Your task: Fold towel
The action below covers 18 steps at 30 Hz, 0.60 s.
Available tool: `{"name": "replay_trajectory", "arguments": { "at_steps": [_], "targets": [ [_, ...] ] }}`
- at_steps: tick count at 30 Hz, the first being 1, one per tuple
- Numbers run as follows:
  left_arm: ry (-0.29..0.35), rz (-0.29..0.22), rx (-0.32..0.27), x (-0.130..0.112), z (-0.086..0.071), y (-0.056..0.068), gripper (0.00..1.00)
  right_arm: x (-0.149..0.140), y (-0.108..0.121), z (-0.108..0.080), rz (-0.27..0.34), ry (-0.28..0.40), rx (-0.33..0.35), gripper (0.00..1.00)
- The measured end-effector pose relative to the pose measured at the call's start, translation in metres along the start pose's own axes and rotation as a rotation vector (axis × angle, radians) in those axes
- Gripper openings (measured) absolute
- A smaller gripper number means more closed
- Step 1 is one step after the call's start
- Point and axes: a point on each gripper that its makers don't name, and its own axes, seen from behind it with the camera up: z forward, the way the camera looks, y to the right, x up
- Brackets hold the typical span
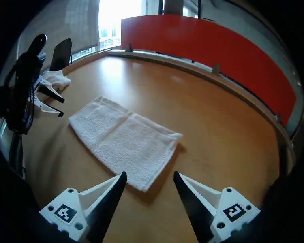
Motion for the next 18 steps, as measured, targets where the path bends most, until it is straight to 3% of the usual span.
{"name": "replay_trajectory", "arguments": {
  "at_steps": [18],
  "targets": [
    [0.095,-0.068,0.048,-0.004,-0.013,-0.009,0.96,-0.011,-0.001,0.003,-0.039,-0.029,0.032,0.89]
  ]
}}
